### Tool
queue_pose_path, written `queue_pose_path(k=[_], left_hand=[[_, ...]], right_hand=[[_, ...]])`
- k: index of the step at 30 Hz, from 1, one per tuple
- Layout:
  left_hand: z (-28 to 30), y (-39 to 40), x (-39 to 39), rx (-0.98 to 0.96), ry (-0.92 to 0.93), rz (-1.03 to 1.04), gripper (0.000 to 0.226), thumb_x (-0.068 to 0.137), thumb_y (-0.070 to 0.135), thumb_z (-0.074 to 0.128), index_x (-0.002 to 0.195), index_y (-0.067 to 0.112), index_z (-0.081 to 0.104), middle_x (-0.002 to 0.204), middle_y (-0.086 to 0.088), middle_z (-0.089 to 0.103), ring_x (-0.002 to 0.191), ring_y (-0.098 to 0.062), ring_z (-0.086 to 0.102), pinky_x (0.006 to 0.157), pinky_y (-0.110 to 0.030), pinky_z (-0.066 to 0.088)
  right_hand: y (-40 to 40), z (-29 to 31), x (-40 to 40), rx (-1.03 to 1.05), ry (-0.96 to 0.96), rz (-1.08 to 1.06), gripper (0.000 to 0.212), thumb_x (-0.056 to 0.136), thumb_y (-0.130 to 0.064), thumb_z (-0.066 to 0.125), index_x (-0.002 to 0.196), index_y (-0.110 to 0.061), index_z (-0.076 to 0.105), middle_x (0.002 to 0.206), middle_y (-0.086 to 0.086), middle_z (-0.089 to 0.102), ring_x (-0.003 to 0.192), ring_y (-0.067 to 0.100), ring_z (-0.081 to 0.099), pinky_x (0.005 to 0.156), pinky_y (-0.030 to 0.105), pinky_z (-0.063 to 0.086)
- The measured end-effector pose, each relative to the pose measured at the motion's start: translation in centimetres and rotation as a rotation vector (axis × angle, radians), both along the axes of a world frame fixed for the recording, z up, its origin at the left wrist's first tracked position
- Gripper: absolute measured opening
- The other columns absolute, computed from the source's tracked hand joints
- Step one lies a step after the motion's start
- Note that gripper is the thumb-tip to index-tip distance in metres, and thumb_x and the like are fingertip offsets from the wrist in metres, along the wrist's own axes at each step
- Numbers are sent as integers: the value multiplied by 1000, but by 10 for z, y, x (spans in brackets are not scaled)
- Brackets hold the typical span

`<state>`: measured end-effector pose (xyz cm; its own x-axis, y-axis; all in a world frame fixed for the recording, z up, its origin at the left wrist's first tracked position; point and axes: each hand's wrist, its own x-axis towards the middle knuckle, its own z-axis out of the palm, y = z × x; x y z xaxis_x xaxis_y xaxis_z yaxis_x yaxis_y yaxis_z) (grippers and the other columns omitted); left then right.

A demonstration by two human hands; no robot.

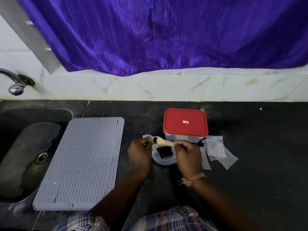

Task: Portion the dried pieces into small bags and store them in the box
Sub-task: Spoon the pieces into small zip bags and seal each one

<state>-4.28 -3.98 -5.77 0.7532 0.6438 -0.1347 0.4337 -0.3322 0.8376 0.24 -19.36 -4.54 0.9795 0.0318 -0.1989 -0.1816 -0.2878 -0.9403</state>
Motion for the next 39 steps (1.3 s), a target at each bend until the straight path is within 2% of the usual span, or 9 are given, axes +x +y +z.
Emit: queue_pose_path(k=[6,9,13,18,25,30,33,36,39], left_hand=[[8,-7,1,-45,-23,-42,18,97,20,64,96,20,81,80,3,77,76,-11,74,69,-31,58],[6,-10,1,-116,-19,-55,21,93,10,63,94,18,82,79,3,77,75,-6,73,68,-22,53],[5,-6,-1,-194,-18,16,28,87,20,59,99,26,83,83,8,80,81,-13,76,83,-44,62],[1,0,-5,-224,42,22,25,95,22,60,106,28,81,91,7,80,87,-11,76,85,-42,63],[6,14,-1,-249,68,286,21,99,15,58,99,25,77,79,11,68,79,-9,68,76,-29,56],[-16,14,-2,-353,45,319,17,93,29,62,85,31,77,86,8,77,86,-16,74,88,-42,61],[-24,5,-1,-568,52,485,24,88,37,65,99,20,78,97,-5,78,94,-27,74,95,-53,59],[-24,-7,-3,-830,45,514,19,99,24,62,107,10,71,116,-9,71,102,-28,66,105,-51,52],[-19,-18,-4,-1037,24,458,23,102,28,61,114,11,72,118,-15,73,103,-27,70,91,-40,55]], right_hand=[[2,2,-4,-229,-284,100,14,89,-13,64,88,-18,77,79,-6,74,75,7,67,73,31,57],[2,3,-7,-384,-512,258,15,89,-15,57,88,-19,72,76,-3,68,71,11,62,66,34,53],[1,-1,-9,-633,-684,488,32,86,-16,48,108,-17,71,91,1,69,82,19,65,68,33,55],[-5,-6,-8,-658,-828,521,44,81,-16,43,113,-11,72,91,4,68,79,23,66,65,33,56],[-21,-11,-8,-275,-566,152,15,90,-8,63,100,-15,72,93,-2,72,86,13,66,76,36,56],[-34,-26,-15,-457,-518,227,7,91,-19,57,90,-20,63,83,-3,65,76,14,61,66,37,52],[-34,-32,-17,-634,-509,333,14,91,-26,47,94,-23,60,86,-1,62,76,19,61,60,39,50],[-34,-35,-15,-730,-486,395,13,89,-27,46,90,-22,58,86,0,61,74,21,61,57,34,45],[-33,-37,-15,-737,-464,404,6,88,-23,55,83,-20,57,81,1,60,71,20,60,56,32,41]])
